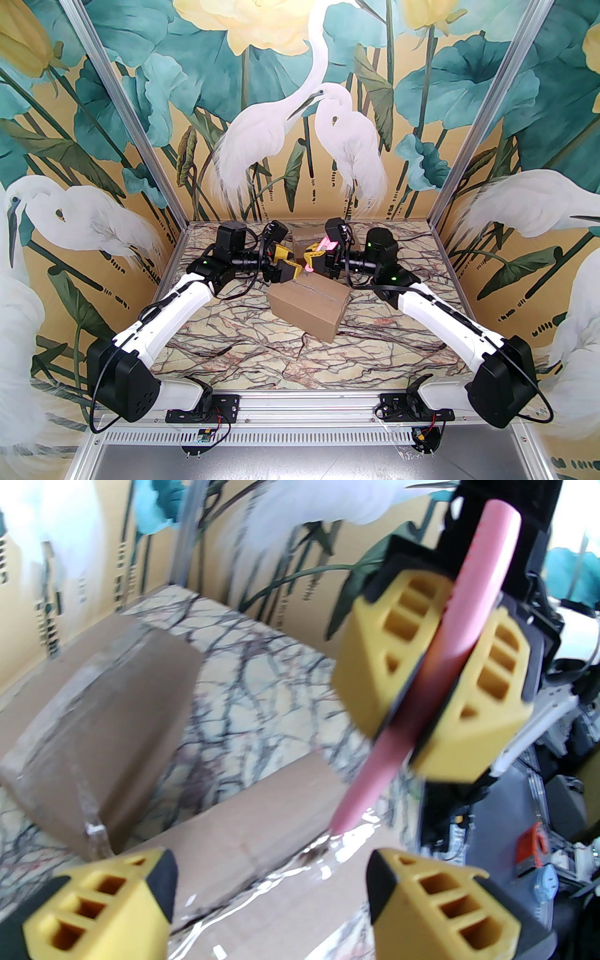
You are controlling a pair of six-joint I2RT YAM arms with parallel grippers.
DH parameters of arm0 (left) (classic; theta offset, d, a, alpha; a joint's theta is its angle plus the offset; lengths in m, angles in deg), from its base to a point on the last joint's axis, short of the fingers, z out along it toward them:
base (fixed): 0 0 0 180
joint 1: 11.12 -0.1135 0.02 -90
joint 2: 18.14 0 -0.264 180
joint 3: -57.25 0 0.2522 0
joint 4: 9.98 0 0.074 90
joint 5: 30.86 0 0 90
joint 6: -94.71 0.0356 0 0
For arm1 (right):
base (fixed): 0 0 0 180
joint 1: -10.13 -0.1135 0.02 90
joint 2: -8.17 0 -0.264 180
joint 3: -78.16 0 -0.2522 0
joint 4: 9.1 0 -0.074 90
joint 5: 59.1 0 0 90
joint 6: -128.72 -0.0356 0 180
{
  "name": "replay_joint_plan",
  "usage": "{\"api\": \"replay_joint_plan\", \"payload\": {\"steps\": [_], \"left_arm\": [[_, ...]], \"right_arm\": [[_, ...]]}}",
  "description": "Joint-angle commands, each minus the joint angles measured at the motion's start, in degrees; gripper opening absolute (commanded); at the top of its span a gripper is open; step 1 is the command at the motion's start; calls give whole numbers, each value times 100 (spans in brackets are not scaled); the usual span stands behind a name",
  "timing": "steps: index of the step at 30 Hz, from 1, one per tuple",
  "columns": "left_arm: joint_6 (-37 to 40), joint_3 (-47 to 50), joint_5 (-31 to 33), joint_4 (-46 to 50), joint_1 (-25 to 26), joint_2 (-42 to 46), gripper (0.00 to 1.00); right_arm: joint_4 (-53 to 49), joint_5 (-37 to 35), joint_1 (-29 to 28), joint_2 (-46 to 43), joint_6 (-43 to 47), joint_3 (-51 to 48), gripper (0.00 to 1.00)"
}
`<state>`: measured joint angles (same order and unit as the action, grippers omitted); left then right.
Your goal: Unpack the express box
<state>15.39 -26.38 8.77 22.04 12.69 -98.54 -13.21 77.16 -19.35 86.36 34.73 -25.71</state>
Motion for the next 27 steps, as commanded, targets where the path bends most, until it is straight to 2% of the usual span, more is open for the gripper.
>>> {"api": "replay_joint_plan", "payload": {"steps": [1,4,10,23,27], "left_arm": [[280,-83,-707,-295,173,-126,65],[333,-109,-746,-315,236,-174,66],[642,-25,-948,-358,333,-189,64],[831,-71,-1080,-301,475,-370,44],[933,-119,-1106,-196,499,-372,30]], "right_arm": [[-386,489,29,88,218,302,0],[-733,651,29,169,419,489,0],[-708,1006,36,304,467,622,0],[-396,1175,38,341,549,599,0],[-378,1269,40,394,513,618,0]]}}
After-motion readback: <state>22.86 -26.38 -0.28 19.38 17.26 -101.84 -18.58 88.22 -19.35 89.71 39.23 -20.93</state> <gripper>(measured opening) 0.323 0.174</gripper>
